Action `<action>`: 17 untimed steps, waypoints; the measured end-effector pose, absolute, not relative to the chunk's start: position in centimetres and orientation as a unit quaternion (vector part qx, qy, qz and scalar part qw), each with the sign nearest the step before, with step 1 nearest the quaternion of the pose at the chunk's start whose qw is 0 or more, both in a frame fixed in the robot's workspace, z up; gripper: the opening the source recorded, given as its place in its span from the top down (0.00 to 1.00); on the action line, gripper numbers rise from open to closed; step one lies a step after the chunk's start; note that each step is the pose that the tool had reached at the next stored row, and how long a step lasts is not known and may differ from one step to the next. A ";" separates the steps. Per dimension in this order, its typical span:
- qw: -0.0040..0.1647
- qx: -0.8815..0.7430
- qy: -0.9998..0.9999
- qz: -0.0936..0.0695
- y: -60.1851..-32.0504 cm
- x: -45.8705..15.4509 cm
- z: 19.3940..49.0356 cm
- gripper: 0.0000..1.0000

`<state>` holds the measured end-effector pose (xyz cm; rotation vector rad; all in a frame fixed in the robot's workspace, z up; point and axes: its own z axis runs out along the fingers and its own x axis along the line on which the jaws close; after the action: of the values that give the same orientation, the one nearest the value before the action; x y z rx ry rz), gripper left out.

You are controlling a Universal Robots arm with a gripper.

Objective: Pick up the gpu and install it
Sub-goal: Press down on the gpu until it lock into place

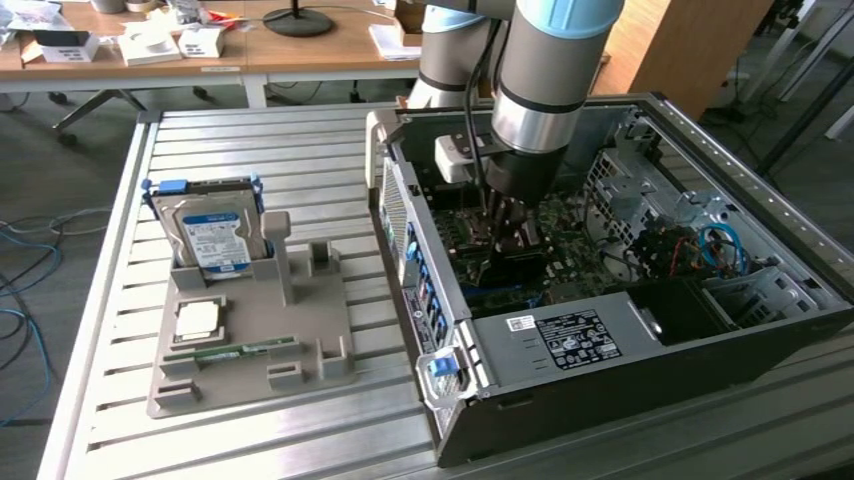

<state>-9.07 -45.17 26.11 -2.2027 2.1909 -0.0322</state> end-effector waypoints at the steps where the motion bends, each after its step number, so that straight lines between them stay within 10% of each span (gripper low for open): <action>1: 0.017 -0.709 0.705 -0.010 -45.2 -9.1 26.1 0.89; 17: 0.018 -0.709 0.705 -0.010 -45.2 -9.1 26.4 0.89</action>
<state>-9.08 -45.16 26.38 -2.2019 2.1902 -0.0317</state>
